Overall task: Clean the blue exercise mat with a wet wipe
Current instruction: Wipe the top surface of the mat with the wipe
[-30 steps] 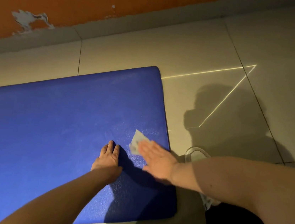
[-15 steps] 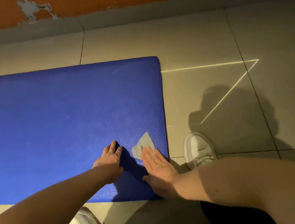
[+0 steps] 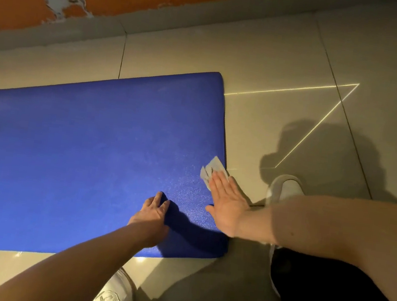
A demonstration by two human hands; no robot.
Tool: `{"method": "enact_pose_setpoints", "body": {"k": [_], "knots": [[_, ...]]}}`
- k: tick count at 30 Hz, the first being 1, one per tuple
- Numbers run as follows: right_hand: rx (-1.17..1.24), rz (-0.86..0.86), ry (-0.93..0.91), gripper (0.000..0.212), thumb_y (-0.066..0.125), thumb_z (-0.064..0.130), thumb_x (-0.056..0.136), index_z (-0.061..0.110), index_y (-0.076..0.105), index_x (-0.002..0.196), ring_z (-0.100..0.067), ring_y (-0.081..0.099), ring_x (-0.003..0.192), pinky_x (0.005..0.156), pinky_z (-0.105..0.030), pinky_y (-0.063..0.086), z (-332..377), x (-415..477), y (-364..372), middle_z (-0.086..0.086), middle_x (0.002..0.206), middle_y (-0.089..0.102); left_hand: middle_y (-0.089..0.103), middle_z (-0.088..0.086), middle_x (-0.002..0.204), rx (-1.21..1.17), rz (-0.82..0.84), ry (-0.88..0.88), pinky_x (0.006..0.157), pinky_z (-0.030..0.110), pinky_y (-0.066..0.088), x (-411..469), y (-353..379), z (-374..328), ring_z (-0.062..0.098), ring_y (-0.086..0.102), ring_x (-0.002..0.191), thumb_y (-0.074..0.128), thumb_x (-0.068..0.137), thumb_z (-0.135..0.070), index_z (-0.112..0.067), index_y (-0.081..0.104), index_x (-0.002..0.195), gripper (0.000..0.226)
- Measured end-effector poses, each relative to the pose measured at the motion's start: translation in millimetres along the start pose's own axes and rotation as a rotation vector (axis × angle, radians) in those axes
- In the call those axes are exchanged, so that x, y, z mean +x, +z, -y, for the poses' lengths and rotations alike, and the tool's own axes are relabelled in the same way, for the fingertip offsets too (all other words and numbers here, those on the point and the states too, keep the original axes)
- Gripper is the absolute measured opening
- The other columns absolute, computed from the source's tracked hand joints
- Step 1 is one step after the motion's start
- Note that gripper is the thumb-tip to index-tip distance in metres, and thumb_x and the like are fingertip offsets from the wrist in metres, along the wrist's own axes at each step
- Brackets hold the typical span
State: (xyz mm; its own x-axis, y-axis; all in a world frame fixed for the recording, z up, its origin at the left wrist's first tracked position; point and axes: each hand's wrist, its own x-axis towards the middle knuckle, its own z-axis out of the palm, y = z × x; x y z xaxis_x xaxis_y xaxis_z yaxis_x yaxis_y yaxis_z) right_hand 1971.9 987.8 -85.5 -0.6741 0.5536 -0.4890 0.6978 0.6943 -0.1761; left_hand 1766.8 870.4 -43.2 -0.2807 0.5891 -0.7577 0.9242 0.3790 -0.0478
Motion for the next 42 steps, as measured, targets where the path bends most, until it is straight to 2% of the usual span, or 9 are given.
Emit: {"method": "enact_pose_setpoints", "body": {"k": [6,16,21,24,28,30,32,37,42], "knots": [[0.018,0.123,-0.285,0.081,0.031,0.047,0.107,0.008,-0.018,0.157,-0.021,-0.037,0.143,0.11,-0.029,-0.036,12.9,-65.2,33.2,-0.006,0.162,-0.03,-0.013,-0.01,0.165,-0.016,0.025,-0.03,0.107,0.04,0.044,-9.7,2.2,-3.1,0.019,0.005,0.152,0.048,0.098,-0.028,-0.029,0.011,0.16,0.072],[-0.118,-0.006,-0.127,0.075,0.016,0.055,0.106,0.012,-0.016,0.159,-0.033,-0.028,0.15,0.123,-0.052,-0.012,-8.0,37.6,-33.2,-0.007,0.166,-0.024,0.003,-0.008,0.161,0.008,0.045,-0.045,0.093,0.042,0.05,-26.5,3.3,-13.4,0.019,0.018,0.143,0.044,0.096,-0.021,-0.028,0.024,0.155,0.063],[-0.119,0.062,-0.363,0.07,0.017,0.044,0.108,0.006,-0.013,0.158,-0.032,-0.031,0.148,0.122,-0.048,-0.019,3.2,-12.8,3.5,-0.014,0.165,-0.023,-0.003,-0.009,0.162,0.013,0.043,-0.037,0.09,0.039,0.05,-36.9,21.5,-7.9,0.018,0.019,0.142,0.048,0.098,-0.033,-0.027,0.023,0.155,0.063],[-0.094,0.176,-0.558,0.061,0.017,0.009,0.105,0.01,-0.013,0.159,-0.022,-0.031,0.143,0.114,-0.034,-0.027,15.5,-56.0,23.8,-0.007,0.163,-0.024,-0.003,-0.007,0.163,0.032,0.037,-0.02,0.097,0.039,0.049,-44.4,27.2,-3.2,0.019,0.02,0.142,0.049,0.1,-0.038,-0.023,0.021,0.156,0.065],[-0.088,0.214,-0.647,0.077,0.042,0.031,0.106,0.02,-0.01,0.161,-0.016,-0.026,0.15,0.117,-0.031,-0.019,23.9,-62.7,19.2,0.003,0.164,-0.024,0.001,-0.007,0.162,0.024,0.031,-0.028,0.096,0.039,0.05,-48.4,28.0,0.5,0.02,0.024,0.139,0.049,0.099,-0.033,-0.023,0.023,0.156,0.063],[-0.22,0.169,-0.65,0.075,0.043,0.019,0.104,0.013,-0.004,0.162,-0.021,-0.02,0.153,0.12,-0.036,-0.02,23.8,-41.8,7.4,-0.003,0.167,-0.018,0.003,-0.007,0.161,0.026,0.023,-0.02,0.094,0.038,0.05,-47.5,26.5,0.5,0.019,0.025,0.138,0.048,0.099,-0.034,-0.023,0.025,0.154,0.061],[-0.223,0.091,-0.646,0.076,0.042,0.029,0.105,0.015,-0.006,0.162,-0.022,-0.015,0.155,0.126,-0.042,-0.01,28.0,-13.9,-4.9,-0.004,0.169,-0.011,0.006,-0.008,0.159,0.024,0.021,-0.018,0.092,0.038,0.05,-46.3,24.6,0.1,0.019,0.027,0.136,0.048,0.1,-0.036,-0.022,0.026,0.154,0.06],[-0.21,-0.049,-0.309,0.07,0.023,0.044,0.109,0.004,-0.006,0.16,-0.029,-0.014,0.155,0.126,-0.045,-0.005,26.4,62.8,-45.7,-0.013,0.168,-0.011,0.006,-0.012,0.16,-0.01,0.012,-0.05,0.093,0.036,0.049,-43.9,23.5,2.4,0.017,0.027,0.137,0.05,0.099,-0.029,-0.024,0.026,0.154,0.061],[-0.164,-0.011,-0.369,0.066,0.027,0.029,0.109,0.001,-0.007,0.159,-0.03,-0.017,0.154,0.126,-0.044,-0.006,30.2,55.6,-29.7,-0.015,0.168,-0.013,0.004,-0.008,0.163,-0.015,0.029,-0.052,0.098,0.039,0.048,-44.6,22.4,12.0,0.018,0.023,0.14,0.047,0.098,-0.028,-0.023,0.024,0.155,0.061]]}}
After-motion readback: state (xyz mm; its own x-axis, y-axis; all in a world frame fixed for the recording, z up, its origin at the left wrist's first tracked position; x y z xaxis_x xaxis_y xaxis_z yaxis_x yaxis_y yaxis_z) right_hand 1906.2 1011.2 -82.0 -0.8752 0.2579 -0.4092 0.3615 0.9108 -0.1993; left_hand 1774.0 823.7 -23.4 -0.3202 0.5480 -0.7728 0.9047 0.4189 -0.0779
